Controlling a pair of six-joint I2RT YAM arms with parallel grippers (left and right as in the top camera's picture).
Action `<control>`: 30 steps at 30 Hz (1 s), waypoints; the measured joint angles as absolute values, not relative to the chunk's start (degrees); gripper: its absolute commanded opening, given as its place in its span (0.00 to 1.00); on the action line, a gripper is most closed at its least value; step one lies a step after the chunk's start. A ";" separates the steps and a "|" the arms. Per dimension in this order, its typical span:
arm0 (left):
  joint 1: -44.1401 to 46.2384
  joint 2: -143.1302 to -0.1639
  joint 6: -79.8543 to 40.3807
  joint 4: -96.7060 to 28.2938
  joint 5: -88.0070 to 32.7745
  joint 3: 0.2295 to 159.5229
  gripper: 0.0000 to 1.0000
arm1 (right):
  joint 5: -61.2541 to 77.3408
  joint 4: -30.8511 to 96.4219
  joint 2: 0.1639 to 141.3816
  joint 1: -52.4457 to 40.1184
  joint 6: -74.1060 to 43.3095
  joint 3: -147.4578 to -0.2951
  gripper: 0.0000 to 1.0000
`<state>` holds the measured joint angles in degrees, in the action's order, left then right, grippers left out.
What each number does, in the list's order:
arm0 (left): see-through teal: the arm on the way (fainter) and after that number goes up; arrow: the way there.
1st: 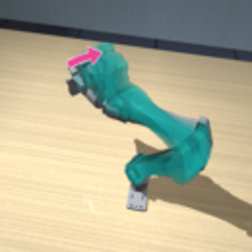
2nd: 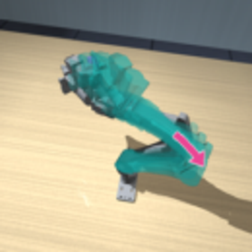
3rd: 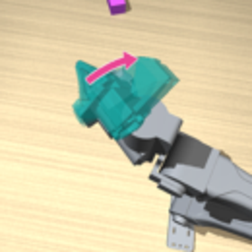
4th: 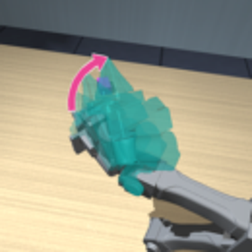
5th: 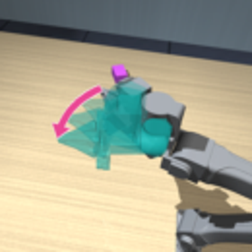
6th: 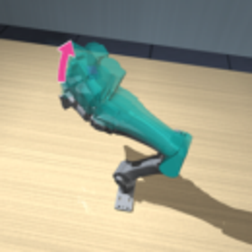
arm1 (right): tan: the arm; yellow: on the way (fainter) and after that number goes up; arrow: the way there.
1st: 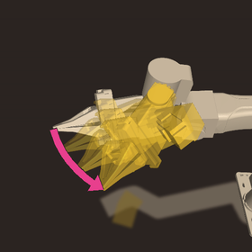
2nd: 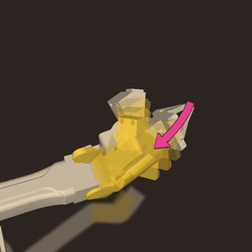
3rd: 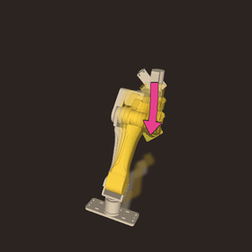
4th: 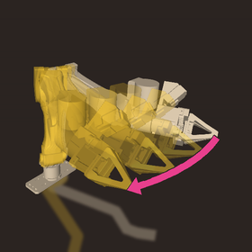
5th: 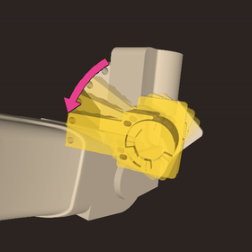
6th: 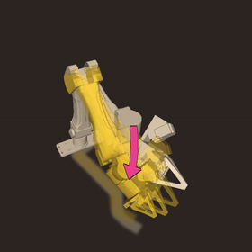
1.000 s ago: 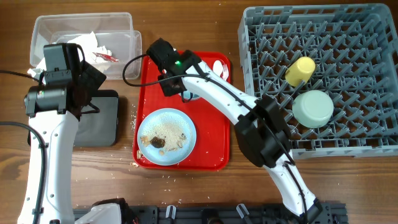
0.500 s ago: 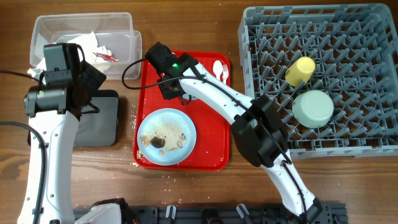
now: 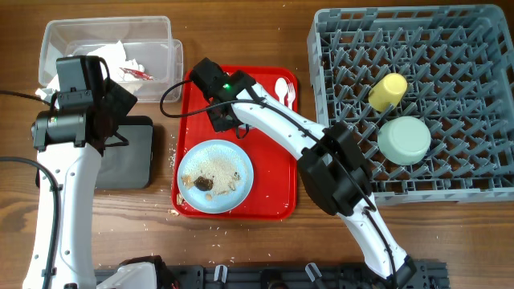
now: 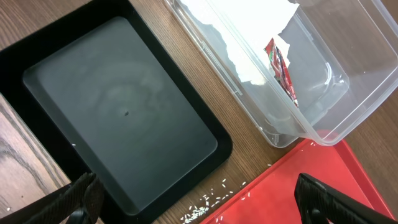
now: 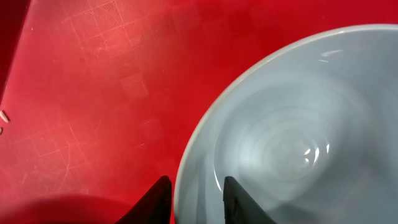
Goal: Sort waste into correct bins and load items into the dishwasher rack
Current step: 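Carry the bowl into the rack's upper right and release it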
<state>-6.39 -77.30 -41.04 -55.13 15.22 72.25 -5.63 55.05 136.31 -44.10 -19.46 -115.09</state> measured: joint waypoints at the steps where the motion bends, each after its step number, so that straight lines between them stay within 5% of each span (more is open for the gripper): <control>1: -6.39 -77.30 -41.04 -55.11 15.22 72.25 1.00 | -5.58 55.13 136.31 -44.10 -19.59 -115.09 0.09; 11: -6.39 -77.30 -41.04 -55.11 15.22 72.25 1.00 | -3.90 64.38 135.94 -44.07 -19.44 -122.54 0.04; 17: -6.39 -77.30 -41.04 -55.13 15.22 72.25 1.00 | -1.28 65.91 124.27 -39.33 -20.73 -123.26 0.04; 26: -6.39 -77.30 -41.04 -55.13 15.22 72.25 1.00 | 2.13 77.14 108.68 -3.79 -18.55 -125.99 0.04; 30: -6.39 -77.30 -41.04 -55.13 15.20 72.25 1.00 | 16.88 76.93 109.62 12.86 -10.39 -124.25 0.04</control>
